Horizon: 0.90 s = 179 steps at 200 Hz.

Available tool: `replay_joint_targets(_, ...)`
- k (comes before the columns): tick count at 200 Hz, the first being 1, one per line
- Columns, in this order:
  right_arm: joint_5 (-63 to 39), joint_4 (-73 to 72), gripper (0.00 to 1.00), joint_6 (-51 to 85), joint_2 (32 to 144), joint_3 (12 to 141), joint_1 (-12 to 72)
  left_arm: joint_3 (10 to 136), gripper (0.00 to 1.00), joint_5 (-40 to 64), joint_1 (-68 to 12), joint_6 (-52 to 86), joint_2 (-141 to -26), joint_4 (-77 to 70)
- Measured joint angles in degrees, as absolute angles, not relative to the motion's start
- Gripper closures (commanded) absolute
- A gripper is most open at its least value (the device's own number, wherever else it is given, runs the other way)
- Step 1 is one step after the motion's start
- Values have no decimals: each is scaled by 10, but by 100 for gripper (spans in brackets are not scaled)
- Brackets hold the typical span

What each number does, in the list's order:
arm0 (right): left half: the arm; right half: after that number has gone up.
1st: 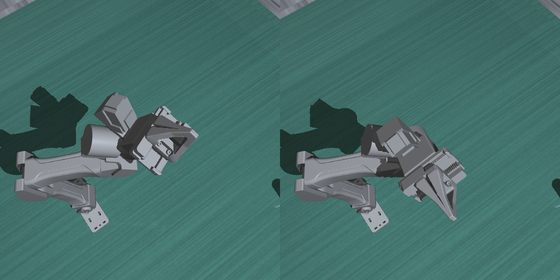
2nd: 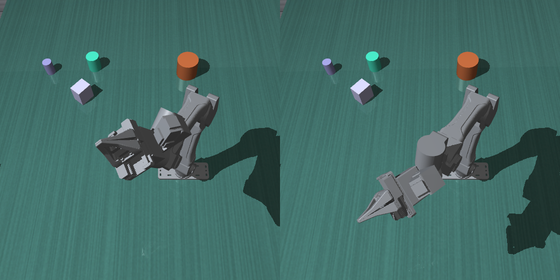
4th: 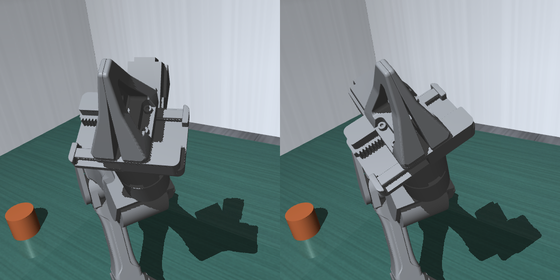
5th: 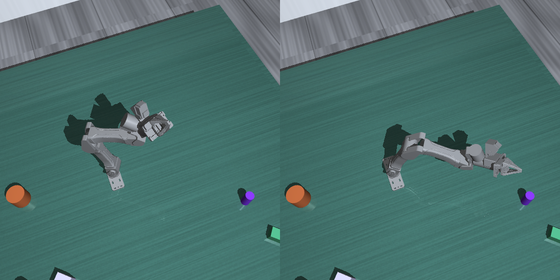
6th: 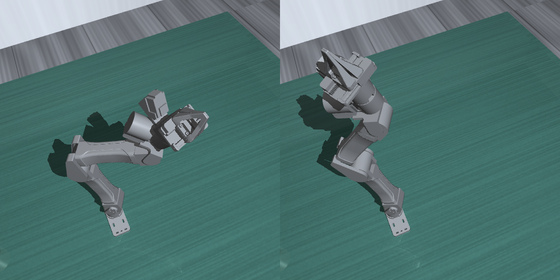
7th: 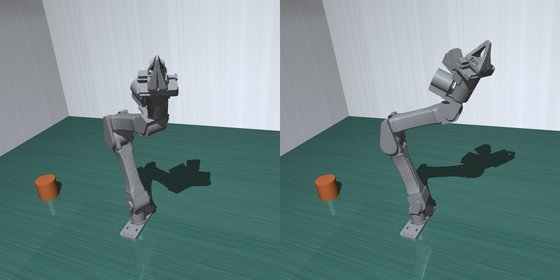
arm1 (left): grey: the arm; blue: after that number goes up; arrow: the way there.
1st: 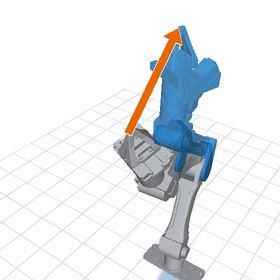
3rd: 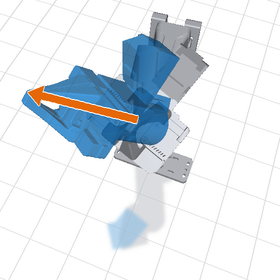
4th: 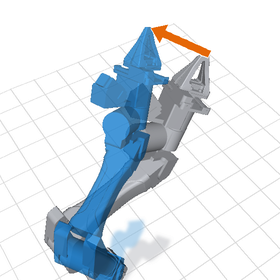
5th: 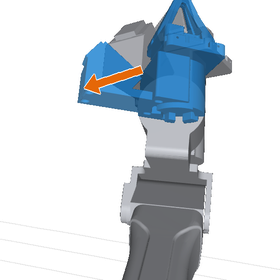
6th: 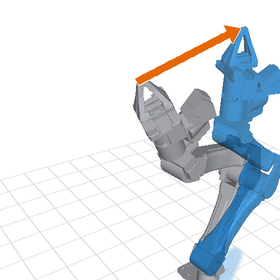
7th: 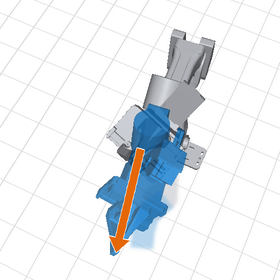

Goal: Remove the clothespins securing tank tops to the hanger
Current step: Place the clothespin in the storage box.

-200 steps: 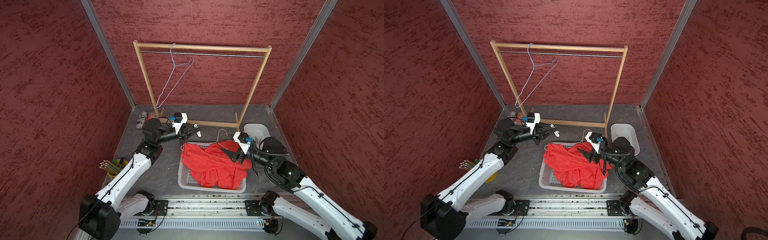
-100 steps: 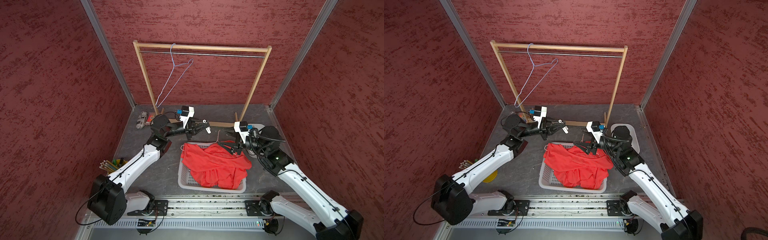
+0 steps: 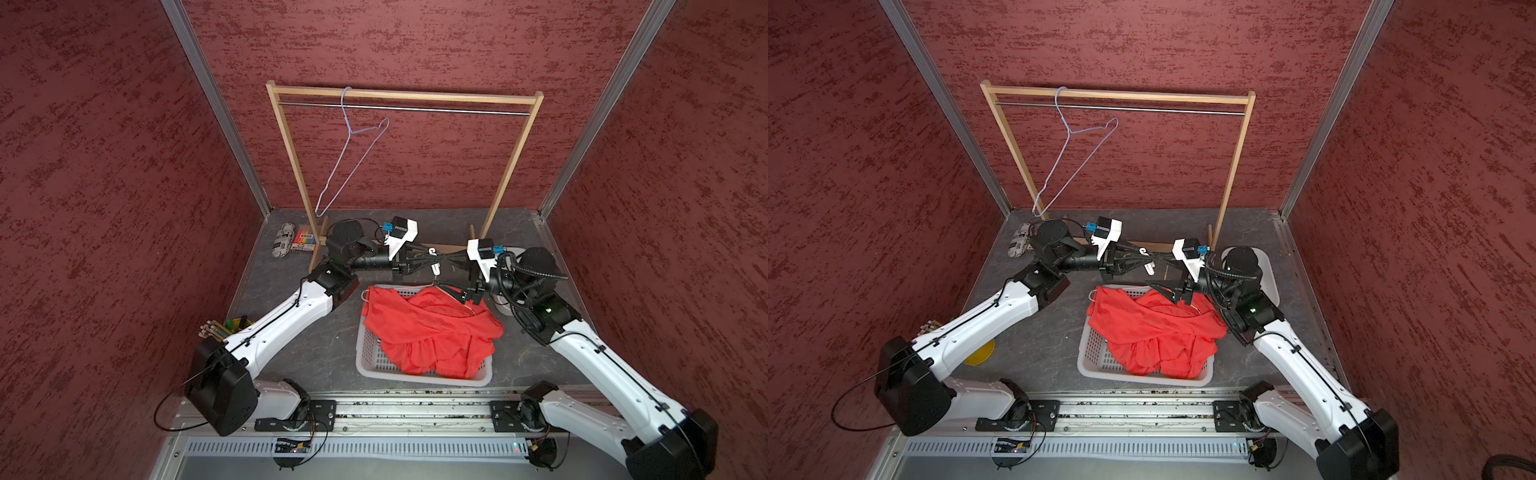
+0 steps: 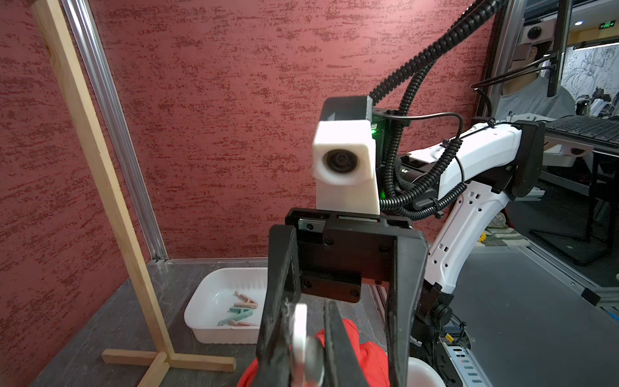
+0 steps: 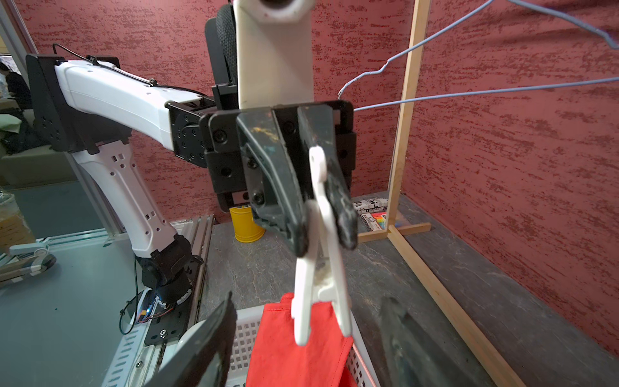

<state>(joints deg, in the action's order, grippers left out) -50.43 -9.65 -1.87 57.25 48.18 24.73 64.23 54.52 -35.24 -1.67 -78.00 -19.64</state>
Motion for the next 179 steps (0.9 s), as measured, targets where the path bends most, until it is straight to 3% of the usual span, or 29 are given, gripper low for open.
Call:
replay_joint_targets(80,-509,-96,44,-25,585,484,242,642,100,534,-364,-24,-789,-189)
replay_joint_targets(127,-507,-96,73,-35,585,484,240,644,98,536,-364,-20,-793,-193)
replay_joint_targets(138,-507,-96,82,-36,585,484,238,644,91,536,-366,-19,-794,-196)
replay_joint_targets(148,-506,-96,90,-35,585,484,238,645,74,535,-366,-18,-796,-197)
replay_joint_targets(159,-506,-97,100,-36,585,484,238,646,72,535,-366,-15,-797,-197)
replay_joint_targets(179,-506,-98,100,-39,585,484,236,650,43,537,-366,-10,-799,-199)
